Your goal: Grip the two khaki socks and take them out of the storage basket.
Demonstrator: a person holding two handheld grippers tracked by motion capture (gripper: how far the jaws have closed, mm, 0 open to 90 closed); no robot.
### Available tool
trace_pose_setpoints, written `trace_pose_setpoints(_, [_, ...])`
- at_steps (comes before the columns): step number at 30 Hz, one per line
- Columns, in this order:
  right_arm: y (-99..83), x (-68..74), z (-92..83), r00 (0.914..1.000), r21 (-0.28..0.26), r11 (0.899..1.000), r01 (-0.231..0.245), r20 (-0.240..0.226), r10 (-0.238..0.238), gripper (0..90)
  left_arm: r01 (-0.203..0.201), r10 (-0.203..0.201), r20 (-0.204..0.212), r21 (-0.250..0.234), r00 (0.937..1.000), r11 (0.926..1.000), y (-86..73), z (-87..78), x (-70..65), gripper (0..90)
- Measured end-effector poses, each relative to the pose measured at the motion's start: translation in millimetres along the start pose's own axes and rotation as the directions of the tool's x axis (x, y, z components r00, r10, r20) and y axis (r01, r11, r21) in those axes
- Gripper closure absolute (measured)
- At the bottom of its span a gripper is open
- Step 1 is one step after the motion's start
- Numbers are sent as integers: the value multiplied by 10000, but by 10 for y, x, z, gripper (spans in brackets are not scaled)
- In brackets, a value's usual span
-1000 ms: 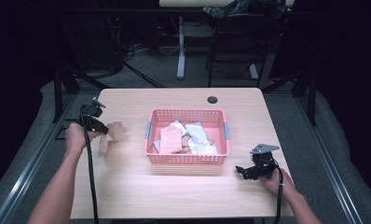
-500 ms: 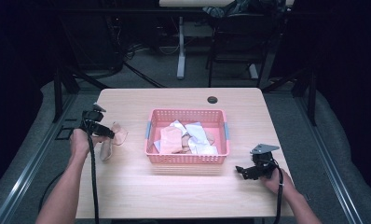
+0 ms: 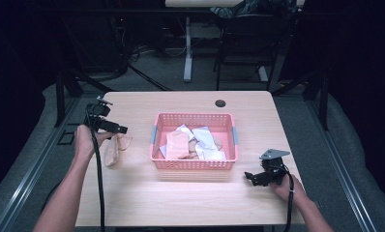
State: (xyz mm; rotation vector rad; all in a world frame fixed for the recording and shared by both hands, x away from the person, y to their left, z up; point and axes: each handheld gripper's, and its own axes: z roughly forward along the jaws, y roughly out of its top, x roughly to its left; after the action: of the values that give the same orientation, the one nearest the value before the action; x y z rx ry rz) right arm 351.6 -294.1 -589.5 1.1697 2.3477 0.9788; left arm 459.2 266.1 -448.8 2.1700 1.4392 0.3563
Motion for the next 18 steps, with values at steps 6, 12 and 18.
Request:
trace_pose_setpoints(6, [0, 0, 0, 10000, -2, 10000, -1, 4, 1, 0, -776, 783, 222, -304, 9967, 9965, 167, -55, -267, 0])
trace_pose_setpoints(12, [0, 0, 0, 10000, -7, 10000, -6, 1, 6, 0, -1193, 1209, 494, -359, 9914, 9922, 270, 6, -470, 0])
trace_pose_setpoints(18, [0, 0, 0, 10000, -4, 10000, -2, -2, 2, 0, -1728, 1741, 764, -233, 9818, 9847, 349, 115, -681, 0])
